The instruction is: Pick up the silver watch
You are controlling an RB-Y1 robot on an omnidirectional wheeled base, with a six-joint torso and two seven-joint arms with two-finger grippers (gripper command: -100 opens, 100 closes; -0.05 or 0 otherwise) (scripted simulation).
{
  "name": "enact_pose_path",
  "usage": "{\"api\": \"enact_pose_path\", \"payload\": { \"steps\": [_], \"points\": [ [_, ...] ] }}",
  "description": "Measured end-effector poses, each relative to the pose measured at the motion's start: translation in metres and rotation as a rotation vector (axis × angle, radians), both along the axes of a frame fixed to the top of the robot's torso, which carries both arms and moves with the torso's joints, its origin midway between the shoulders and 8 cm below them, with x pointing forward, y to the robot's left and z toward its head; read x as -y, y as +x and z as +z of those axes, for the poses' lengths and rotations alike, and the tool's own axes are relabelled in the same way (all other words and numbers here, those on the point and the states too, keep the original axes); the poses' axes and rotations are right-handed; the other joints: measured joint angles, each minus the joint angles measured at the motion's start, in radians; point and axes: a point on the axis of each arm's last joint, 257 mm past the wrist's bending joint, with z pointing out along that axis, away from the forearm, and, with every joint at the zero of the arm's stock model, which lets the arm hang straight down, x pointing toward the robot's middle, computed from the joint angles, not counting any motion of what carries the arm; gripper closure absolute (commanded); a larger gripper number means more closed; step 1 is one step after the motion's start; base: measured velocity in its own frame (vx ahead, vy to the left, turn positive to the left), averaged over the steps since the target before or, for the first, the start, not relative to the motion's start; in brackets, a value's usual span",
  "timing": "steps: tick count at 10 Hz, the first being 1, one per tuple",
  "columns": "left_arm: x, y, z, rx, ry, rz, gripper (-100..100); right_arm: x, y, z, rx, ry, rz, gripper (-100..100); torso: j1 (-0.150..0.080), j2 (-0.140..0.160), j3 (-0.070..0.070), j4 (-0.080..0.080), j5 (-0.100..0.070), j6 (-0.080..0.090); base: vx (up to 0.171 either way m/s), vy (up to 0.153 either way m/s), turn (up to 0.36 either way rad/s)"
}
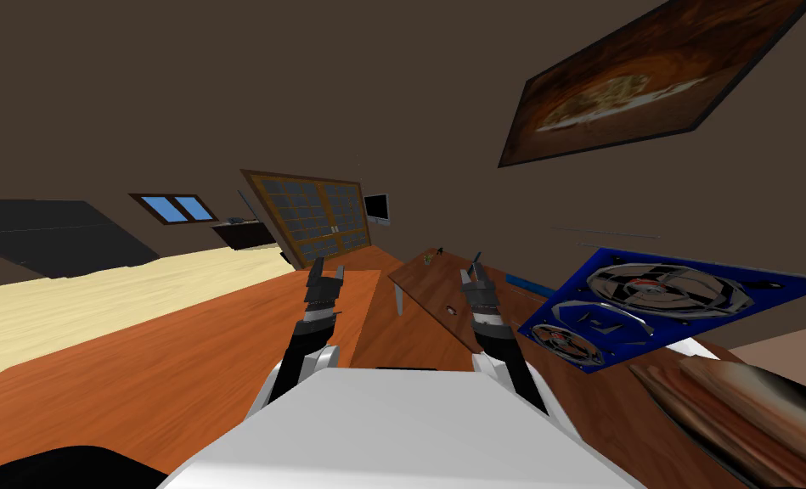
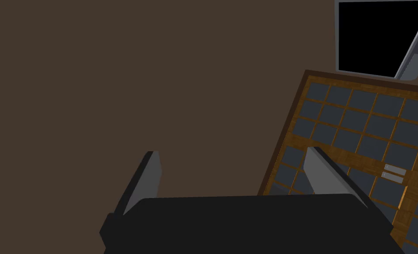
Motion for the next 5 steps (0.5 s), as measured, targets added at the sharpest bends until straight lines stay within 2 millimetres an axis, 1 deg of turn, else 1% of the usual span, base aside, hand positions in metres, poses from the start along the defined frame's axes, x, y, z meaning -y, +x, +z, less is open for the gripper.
{"api": "enact_pose_path", "payload": {
  "steps": [3, 5],
  "points": [
    [0.000, 0.000, 0.000, 0.000, 0.000, 0.000, 0, -0.005, 0.004, -0.038, -0.097, -0.085, 0.017, -100, 0.003, 0.002, 0.001, 0.000, 0.001, 0.000, -0.032, 0.048, -0.021],
    [0.000, 0.000, 0.000, 0.000, 0.000, 0.000, 0, -0.011, 0.009, -0.071, -0.170, -0.149, 0.028, -100, 0.003, 0.002, 0.001, 0.000, 0.001, 0.000, -0.017, 0.048, -0.009]
  ]
}}
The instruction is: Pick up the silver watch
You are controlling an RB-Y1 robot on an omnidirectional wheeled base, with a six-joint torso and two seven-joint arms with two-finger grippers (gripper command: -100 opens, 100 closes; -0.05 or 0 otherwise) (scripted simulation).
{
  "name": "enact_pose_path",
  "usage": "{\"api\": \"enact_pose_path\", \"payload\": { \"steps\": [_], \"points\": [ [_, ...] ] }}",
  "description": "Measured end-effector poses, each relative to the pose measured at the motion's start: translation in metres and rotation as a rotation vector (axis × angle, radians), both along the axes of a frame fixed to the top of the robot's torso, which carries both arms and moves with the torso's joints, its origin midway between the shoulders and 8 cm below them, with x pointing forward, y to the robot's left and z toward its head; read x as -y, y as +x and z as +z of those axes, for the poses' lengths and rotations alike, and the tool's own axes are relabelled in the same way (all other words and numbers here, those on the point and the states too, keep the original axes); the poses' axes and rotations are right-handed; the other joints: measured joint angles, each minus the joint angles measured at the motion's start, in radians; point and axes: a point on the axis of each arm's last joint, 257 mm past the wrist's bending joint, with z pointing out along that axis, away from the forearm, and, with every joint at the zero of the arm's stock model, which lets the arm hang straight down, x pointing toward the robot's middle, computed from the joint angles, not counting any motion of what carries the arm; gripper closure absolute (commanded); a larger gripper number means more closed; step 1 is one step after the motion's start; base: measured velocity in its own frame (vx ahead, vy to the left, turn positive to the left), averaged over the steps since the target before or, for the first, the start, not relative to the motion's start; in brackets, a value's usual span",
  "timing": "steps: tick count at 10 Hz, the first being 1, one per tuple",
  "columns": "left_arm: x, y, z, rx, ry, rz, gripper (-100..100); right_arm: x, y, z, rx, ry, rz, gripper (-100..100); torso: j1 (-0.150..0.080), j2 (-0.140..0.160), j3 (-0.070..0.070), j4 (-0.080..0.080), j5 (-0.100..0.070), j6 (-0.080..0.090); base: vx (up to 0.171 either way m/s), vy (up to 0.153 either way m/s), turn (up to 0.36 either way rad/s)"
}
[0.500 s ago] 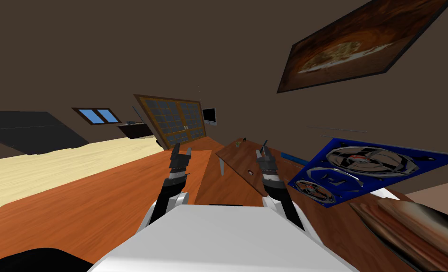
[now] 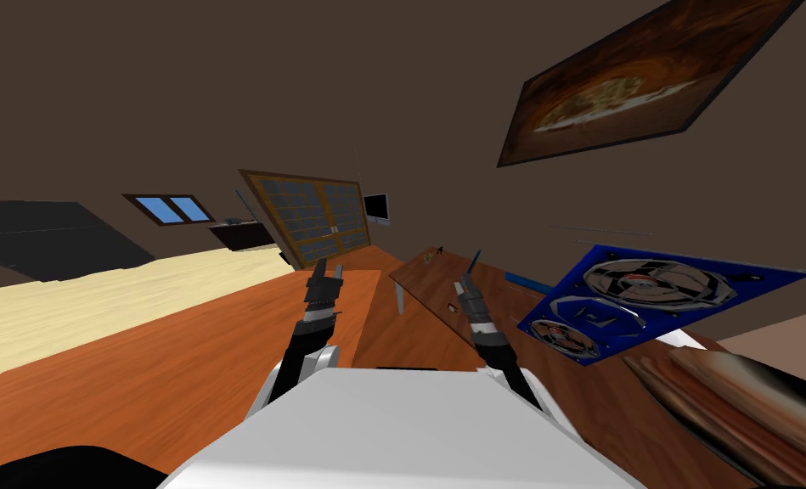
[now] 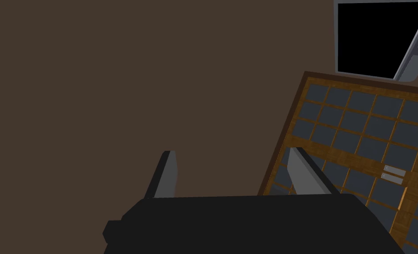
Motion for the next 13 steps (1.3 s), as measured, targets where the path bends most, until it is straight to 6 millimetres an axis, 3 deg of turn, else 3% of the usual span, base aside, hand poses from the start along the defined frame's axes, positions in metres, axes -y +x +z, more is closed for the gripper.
{"api": "enact_pose_path", "payload": {
  "steps": [3, 4, 7, 11, 13],
  "points": [
    [0.000, 0.000, 0.000, 0.000, 0.000, 0.000, 0, 0.003, -0.004, -0.056, -0.137, -0.129, 0.016, -100, 0.001, -0.001, 0.000, 0.000, 0.000, 0.000, -0.008, 0.052, 0.001],
    [0.000, 0.000, 0.000, 0.000, 0.000, 0.000, 0, 0.005, -0.003, -0.066, -0.159, -0.154, 0.018, -100, 0.000, -0.001, -0.001, 0.000, 0.000, 0.000, -0.004, 0.032, 0.015],
    [0.000, 0.000, 0.000, 0.000, 0.000, 0.000, 0, 0.014, -0.009, -0.126, -0.291, -0.289, 0.034, -100, 0.001, -0.002, -0.001, 0.000, 0.000, 0.000, 0.007, 0.056, 0.026],
    [0.000, 0.000, 0.000, 0.000, 0.000, 0.000, 0, 0.031, -0.034, -0.194, -0.442, -0.450, 0.058, -100, 0.000, -0.003, -0.002, -0.001, 0.000, 0.000, 0.019, 0.050, 0.040],
    [0.000, 0.000, 0.000, 0.000, 0.000, 0.000, 0, 0.051, -0.057, -0.231, -0.530, -0.551, 0.075, -100, 0.000, -0.004, -0.002, -0.001, 0.000, 0.000, 0.045, 0.058, 0.056]
  ]
}}
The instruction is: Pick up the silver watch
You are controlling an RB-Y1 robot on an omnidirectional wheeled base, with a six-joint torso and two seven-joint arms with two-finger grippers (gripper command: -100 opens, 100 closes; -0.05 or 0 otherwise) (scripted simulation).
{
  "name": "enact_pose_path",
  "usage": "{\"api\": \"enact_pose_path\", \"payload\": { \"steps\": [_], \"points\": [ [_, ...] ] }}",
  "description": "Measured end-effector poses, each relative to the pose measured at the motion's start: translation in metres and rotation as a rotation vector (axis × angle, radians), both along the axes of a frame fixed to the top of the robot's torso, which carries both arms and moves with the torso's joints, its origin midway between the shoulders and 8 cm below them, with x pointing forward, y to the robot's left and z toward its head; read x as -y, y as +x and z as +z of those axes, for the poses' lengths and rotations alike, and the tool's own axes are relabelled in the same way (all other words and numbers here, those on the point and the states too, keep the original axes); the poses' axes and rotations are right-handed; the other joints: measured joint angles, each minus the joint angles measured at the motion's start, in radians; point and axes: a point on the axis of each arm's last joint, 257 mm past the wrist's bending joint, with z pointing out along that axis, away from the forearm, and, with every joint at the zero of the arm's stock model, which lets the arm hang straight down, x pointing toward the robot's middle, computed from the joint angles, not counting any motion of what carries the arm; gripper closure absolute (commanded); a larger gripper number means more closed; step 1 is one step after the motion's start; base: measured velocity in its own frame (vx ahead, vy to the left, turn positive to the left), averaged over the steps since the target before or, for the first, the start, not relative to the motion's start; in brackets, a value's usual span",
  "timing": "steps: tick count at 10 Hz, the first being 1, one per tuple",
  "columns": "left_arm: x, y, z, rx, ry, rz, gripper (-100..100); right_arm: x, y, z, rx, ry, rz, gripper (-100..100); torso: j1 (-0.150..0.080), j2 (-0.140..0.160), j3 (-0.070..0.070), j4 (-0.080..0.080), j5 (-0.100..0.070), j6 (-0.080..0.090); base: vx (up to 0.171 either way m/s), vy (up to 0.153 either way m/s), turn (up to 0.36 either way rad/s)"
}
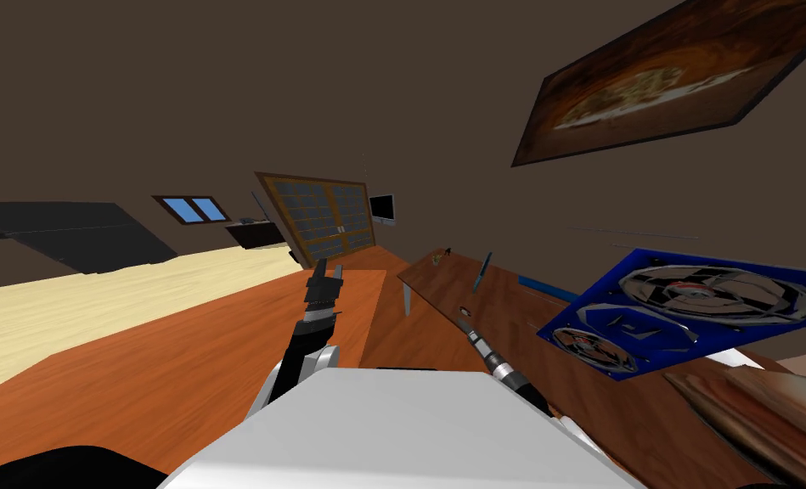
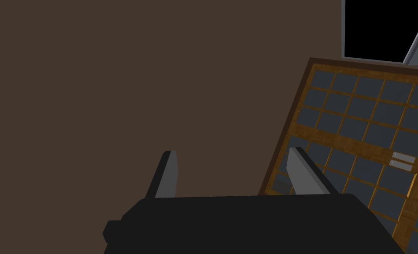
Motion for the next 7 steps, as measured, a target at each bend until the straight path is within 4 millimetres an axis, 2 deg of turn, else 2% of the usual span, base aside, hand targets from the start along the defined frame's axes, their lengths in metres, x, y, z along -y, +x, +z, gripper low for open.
{"api": "enact_pose_path", "payload": {
  "steps": [1, 3, 4, 6, 7],
  "points": [
    [0.000, 0.000, 0.000, 0.000, 0.000, 0.000, 0, 0.003, -0.002, -0.011, -0.026, -0.033, 0.010, -100, 0.000, 0.000, 0.000, 0.000, 0.000, 0.000, 0.041, 0.053, 0.071],
    [0.000, 0.000, 0.000, 0.000, 0.000, 0.000, 0, 0.026, -0.026, -0.045, -0.119, -0.144, 0.038, -100, 0.001, -0.001, -0.001, 0.000, 0.000, 0.000, 0.053, 0.069, 0.077],
    [0.000, 0.000, 0.000, 0.000, 0.000, 0.000, 0, 0.032, -0.032, -0.056, -0.144, -0.176, 0.048, -100, 0.000, -0.001, 0.000, 0.000, 0.000, 0.000, 0.050, 0.057, 0.085],
    [0.000, 0.000, 0.000, 0.000, 0.000, 0.000, 0, 0.044, -0.054, -0.089, -0.230, -0.283, 0.081, -100, 0.001, -0.001, -0.001, 0.000, 0.000, 0.000, 0.061, 0.064, 0.086],
    [0.000, 0.000, 0.000, 0.000, 0.000, 0.000, 0, 0.053, -0.064, -0.097, -0.259, -0.319, 0.092, -100, 0.000, -0.001, -0.001, 0.000, 0.000, 0.000, 0.067, 0.061, 0.090]
  ]
}}
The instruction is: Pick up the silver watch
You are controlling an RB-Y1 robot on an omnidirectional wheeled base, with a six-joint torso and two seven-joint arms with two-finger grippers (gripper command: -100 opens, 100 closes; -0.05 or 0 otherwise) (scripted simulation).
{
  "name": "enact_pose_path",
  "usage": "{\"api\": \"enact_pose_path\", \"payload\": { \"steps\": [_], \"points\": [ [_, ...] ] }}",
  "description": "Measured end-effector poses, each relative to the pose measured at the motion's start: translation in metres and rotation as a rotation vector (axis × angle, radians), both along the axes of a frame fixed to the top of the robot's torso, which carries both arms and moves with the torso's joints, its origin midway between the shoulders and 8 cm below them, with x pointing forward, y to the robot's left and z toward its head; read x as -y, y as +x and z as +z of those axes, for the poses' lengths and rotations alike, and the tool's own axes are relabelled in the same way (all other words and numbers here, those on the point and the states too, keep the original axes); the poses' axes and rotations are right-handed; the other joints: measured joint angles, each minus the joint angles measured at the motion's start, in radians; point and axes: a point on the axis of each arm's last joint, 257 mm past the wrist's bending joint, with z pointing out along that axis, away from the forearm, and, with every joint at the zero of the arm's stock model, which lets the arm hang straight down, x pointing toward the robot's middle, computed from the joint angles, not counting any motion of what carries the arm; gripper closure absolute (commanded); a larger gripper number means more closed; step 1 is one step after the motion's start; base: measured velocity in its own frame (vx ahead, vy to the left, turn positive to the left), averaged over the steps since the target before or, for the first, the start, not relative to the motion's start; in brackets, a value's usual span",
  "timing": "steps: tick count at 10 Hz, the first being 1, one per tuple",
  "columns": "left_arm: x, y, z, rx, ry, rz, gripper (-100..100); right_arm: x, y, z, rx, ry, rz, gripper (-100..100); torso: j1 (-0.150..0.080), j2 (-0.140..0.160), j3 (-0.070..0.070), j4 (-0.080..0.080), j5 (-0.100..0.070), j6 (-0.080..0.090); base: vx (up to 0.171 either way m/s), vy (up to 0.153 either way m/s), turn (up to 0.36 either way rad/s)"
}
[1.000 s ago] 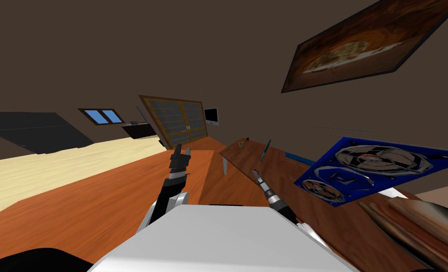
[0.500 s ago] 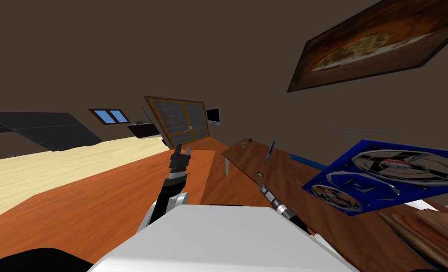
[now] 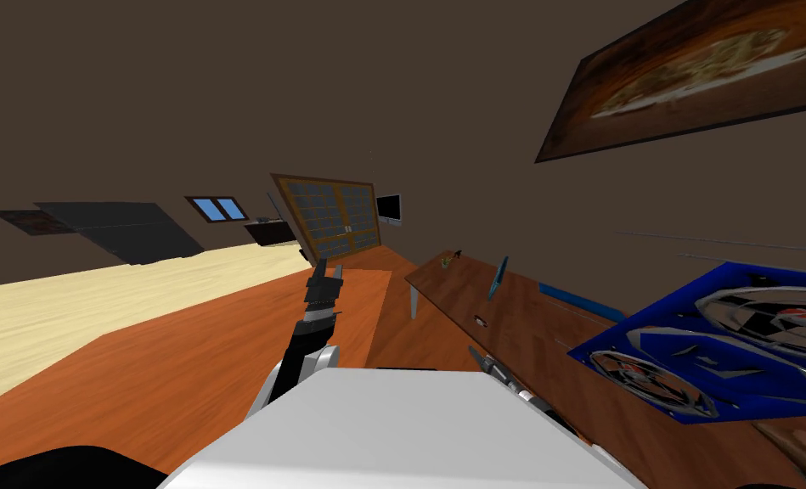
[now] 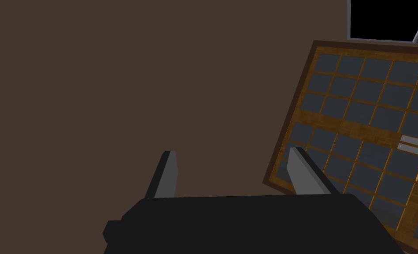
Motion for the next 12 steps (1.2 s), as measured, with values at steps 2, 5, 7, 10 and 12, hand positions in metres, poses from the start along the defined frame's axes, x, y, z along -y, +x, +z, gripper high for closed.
{"api": "enact_pose_path", "payload": {
  "steps": [2, 5, 7, 10, 12],
  "points": [
    [0.000, 0.000, 0.000, 0.000, 0.000, 0.000, 0, 0.024, -0.019, -0.018, -0.058, -0.073, 0.026, -100, 0.000, 0.000, 0.000, 0.000, 0.000, 0.000, 0.060, 0.048, 0.070],
    [0.000, 0.000, 0.000, 0.000, 0.000, 0.000, 0, 0.060, -0.059, -0.046, -0.164, -0.208, 0.081, -100, 0.000, -0.002, -0.001, 0.000, 0.000, 0.000, 0.090, 0.057, 0.107],
    [0.000, 0.000, 0.000, 0.000, 0.000, 0.000, 0, 0.085, -0.093, -0.059, -0.241, -0.303, 0.122, -100, 0.001, -0.002, -0.001, 0.000, 0.000, 0.000, 0.089, 0.053, 0.110],
    [0.000, 0.000, 0.000, 0.000, 0.000, 0.000, 0, 0.116, -0.112, -0.067, -0.305, -0.397, 0.167, -100, -0.002, -0.001, -0.001, 0.000, -0.001, 0.000, 0.076, 0.024, 0.084],
    [0.000, 0.000, 0.000, 0.000, 0.000, 0.000, 0, 0.145, -0.134, -0.075, -0.370, -0.484, 0.208, -100, -0.001, -0.002, -0.001, 0.000, 0.000, -0.001, 0.115, 0.050, 0.174]
  ]
}}
